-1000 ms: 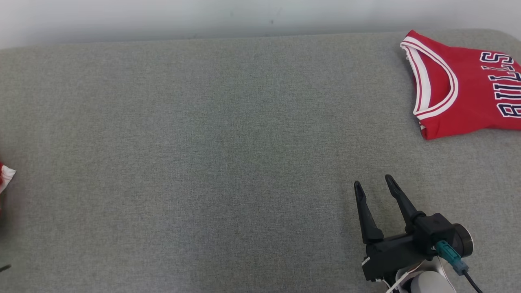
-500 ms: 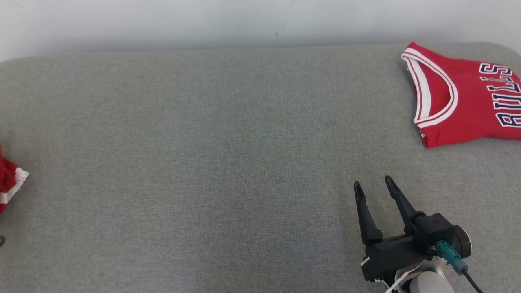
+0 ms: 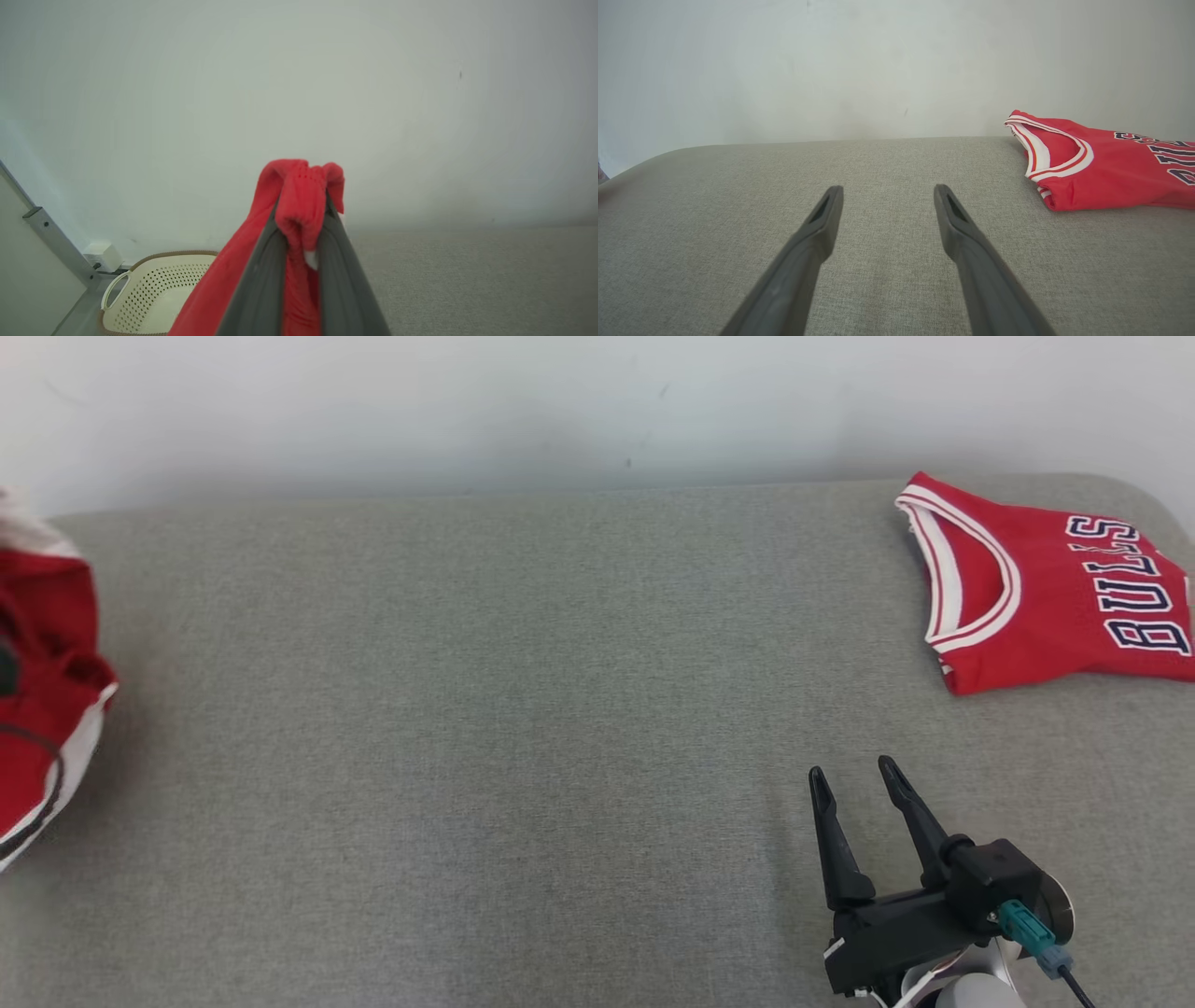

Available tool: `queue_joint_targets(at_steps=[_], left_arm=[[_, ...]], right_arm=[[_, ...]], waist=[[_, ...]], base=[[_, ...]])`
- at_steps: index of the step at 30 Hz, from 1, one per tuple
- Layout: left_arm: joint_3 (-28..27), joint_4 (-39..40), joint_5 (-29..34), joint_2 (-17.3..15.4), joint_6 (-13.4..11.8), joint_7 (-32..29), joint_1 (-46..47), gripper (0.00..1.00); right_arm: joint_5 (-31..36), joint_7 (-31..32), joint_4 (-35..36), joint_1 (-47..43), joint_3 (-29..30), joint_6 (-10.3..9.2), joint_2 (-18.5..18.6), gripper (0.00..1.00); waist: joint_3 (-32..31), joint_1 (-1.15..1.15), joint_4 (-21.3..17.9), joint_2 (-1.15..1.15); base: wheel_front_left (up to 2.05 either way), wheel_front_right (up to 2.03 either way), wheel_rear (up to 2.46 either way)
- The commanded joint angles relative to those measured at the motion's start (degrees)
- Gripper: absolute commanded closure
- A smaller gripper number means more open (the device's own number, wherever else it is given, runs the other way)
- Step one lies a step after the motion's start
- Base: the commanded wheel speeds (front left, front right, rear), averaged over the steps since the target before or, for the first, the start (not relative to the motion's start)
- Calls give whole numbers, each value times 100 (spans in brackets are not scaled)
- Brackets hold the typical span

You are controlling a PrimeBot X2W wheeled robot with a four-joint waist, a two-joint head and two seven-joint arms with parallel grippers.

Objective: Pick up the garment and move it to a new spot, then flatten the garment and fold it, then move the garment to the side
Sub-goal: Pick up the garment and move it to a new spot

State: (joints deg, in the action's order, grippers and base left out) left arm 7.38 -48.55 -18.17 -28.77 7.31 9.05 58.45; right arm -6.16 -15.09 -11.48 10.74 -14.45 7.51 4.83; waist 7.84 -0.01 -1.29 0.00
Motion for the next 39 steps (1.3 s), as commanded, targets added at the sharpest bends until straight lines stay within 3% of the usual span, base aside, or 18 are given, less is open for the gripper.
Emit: queue_joint_targets(at_steps=[1,16,24,31,39], left_arm=[[79,192,11,33,4,-27,50,100],[879,2735,-333,395,9,-893,-160,100],[1340,3857,-543,865,8,-1382,-197,100],[1538,4274,-627,1043,-41,-1333,-553,100],[1771,4500,-663,1021,-201,-1068,-1838,100]], right_arm=[[-42,-6,16,-74,-5,-5,-29,0],[-140,-6,21,-90,39,-5,-139,0],[-204,-6,40,-91,24,-5,-188,0],[-198,-6,44,-100,70,-5,-198,0],[-93,-6,30,-58,95,-5,-197,0]], waist=[[-50,1,-75,0],[-226,1,-785,0],[-211,1,-1142,0],[-155,1,-1097,0],[-96,1,-693,0]], base=[[0,0,0],[0,0,0],[0,0,0],[0,0,0],[0,0,0]])
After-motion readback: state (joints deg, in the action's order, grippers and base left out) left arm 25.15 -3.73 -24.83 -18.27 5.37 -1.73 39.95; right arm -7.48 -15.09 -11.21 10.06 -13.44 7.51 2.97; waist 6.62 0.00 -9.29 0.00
